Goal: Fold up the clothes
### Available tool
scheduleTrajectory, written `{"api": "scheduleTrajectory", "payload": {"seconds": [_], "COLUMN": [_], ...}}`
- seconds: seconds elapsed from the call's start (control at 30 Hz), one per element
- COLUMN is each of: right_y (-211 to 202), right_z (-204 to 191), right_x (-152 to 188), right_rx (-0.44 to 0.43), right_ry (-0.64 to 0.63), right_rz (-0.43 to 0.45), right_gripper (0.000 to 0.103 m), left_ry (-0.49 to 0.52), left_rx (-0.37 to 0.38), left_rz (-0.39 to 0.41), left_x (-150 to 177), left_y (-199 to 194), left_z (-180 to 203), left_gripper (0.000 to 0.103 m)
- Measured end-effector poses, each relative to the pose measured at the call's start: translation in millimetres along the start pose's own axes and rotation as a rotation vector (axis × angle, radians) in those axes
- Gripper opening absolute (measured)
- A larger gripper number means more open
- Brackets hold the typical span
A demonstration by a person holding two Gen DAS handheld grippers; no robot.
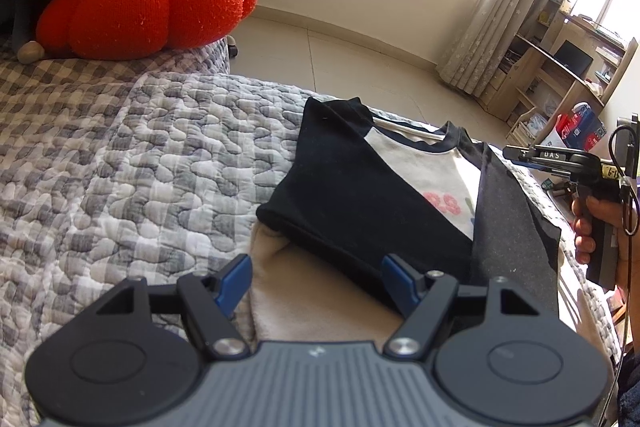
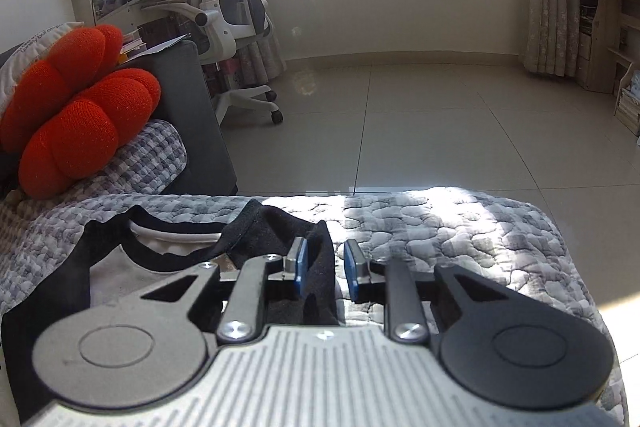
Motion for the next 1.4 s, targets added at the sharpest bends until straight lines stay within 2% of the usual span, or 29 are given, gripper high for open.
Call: {"api": "scheduleTrajectory", "payload": {"seconds": [0.1, 0.17, 0.23, 0.27, 0.3, 0.33, 0.37, 0.43, 0.53, 0.63, 0.83, 0.93, 1.0, 1.03, 1.1, 1.13, 1.23, 1.33, 1.4], "right_y": [-14, -31, -36, -33, -30, -29, -35, -50, -85, -115, -174, -199, -208, -203, -186, -177, -171, -184, -190], "right_z": [-3, -12, -19, -17, -15, -13, -12, -15, -53, -108, -229, -287, -317, -325, -331, -329, -315, -296, -284], "right_x": [10, 16, 29, 37, 44, 49, 48, 45, 47, 70, 130, 144, 154, 163, 181, 187, 174, 133, 118], "right_rx": [0.015, -0.062, -0.126, -0.099, -0.071, -0.046, -0.027, 0.007, -0.061, -0.176, -0.432, -0.539, -0.588, -0.568, -0.505, -0.474, -0.474, -0.563, -0.647], "right_ry": [-0.066, -0.068, -0.032, -0.038, -0.045, -0.043, -0.006, 0.030, -0.045, -0.162, -0.464, -0.555, -0.606, -0.642, -0.701, -0.709, -0.541, -0.186, 0.045], "right_rz": [-0.047, -0.031, -0.069, -0.085, -0.101, -0.111, -0.099, -0.066, -0.023, -0.038, -0.047, -0.013, -0.025, -0.064, -0.156, -0.197, -0.197, -0.045, 0.001], "right_gripper": [0.024, 0.024, 0.024, 0.024, 0.019, 0.020, 0.022, 0.034, 0.055, 0.056, 0.056, 0.056, 0.056, 0.055, 0.040, 0.015, 0.010, 0.010, 0.012], "left_ry": [0.003, 0.000, -0.004, -0.004, -0.001, 0.002, 0.004, 0.007, 0.027, 0.026, 0.009, -0.004, -0.004, -0.004, -0.010, -0.017, -0.041, -0.063, -0.079], "left_rx": [-0.009, -0.012, -0.011, -0.010, -0.009, -0.009, -0.008, -0.001, 0.032, 0.043, 0.014, 0.016, 0.010, 0.007, 0.003, 0.001, 0.011, 0.022, 0.021], "left_rz": [0.003, 0.001, 0.002, 0.004, 0.006, 0.009, 0.011, 0.018, 0.045, 0.043, 0.047, 0.055, 0.056, 0.056, 0.057, 0.061, 0.078, 0.095, 0.099], "left_x": [-1, -1, -1, -1, -1, -1, -1, -2, -6, -7, -10, -13, -13, -12, -13, -14, -19, -24, -26], "left_y": [0, 1, 0, -1, -3, -4, -6, -10, -17, -19, -23, -25, -26, -27, -28, -30, -36, -41, -42], "left_z": [-1, -2, -2, -2, -1, 0, 0, 2, 8, 8, -3, -5, -7, -8, -10, -12, -16, -20, -24], "left_gripper": [0.073, 0.073, 0.073, 0.073, 0.073, 0.073, 0.073, 0.073, 0.073, 0.073, 0.073, 0.073, 0.073, 0.073, 0.073, 0.073, 0.073, 0.073, 0.073]}}
Point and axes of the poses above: each gripper's, at about its wrist camera, not at the fingertips, and y roughly the way its jaws point, z to its right, x to its underside, the point moved 10 cm from there along y, roughly the way its jaws point, and after that the axes turned 4 degrees about z, right-handed, at the moved point
